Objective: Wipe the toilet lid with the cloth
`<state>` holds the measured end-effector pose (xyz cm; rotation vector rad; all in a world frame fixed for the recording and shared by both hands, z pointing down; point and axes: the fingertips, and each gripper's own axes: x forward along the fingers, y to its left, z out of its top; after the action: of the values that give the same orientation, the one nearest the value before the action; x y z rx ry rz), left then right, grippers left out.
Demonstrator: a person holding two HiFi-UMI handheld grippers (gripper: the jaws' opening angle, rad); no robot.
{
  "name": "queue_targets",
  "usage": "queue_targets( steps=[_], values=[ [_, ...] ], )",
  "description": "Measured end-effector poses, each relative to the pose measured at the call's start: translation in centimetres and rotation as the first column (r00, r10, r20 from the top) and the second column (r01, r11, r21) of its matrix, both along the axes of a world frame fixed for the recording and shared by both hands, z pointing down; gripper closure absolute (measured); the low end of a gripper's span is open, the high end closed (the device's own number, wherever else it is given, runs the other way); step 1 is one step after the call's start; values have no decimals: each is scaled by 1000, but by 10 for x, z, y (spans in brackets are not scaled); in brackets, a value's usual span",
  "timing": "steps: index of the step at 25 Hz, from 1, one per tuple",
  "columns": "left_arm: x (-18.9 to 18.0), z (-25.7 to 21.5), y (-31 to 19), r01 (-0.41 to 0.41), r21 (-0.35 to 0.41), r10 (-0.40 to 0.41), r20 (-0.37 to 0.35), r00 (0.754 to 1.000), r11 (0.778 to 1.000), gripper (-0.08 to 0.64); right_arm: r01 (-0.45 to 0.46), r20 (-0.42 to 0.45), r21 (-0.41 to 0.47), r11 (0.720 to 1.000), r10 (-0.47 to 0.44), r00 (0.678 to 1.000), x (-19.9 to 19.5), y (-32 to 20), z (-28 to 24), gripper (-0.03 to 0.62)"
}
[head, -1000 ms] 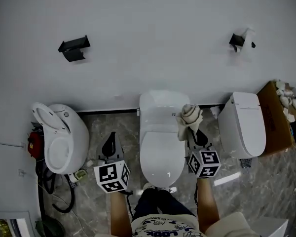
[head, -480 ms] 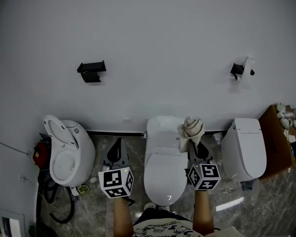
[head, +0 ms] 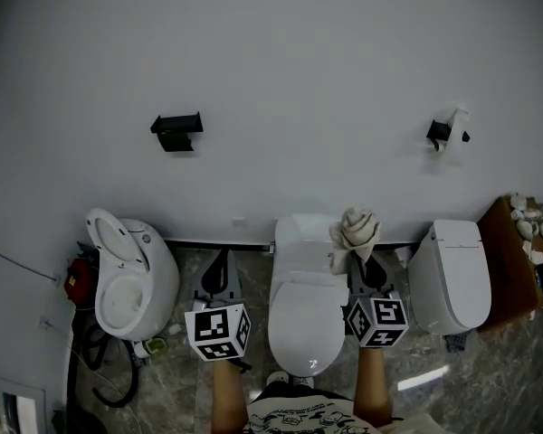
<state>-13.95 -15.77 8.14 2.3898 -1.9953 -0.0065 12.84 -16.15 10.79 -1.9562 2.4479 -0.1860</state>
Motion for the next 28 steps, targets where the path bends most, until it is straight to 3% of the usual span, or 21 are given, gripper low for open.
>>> queue_targets(
  steps=[28],
  values=[
    [-2, -3, -6, -36, 8, 36, 1, 999, 999, 557, -22, -17, 29, 999, 22, 1000, -3, 3, -11, 514]
  ],
)
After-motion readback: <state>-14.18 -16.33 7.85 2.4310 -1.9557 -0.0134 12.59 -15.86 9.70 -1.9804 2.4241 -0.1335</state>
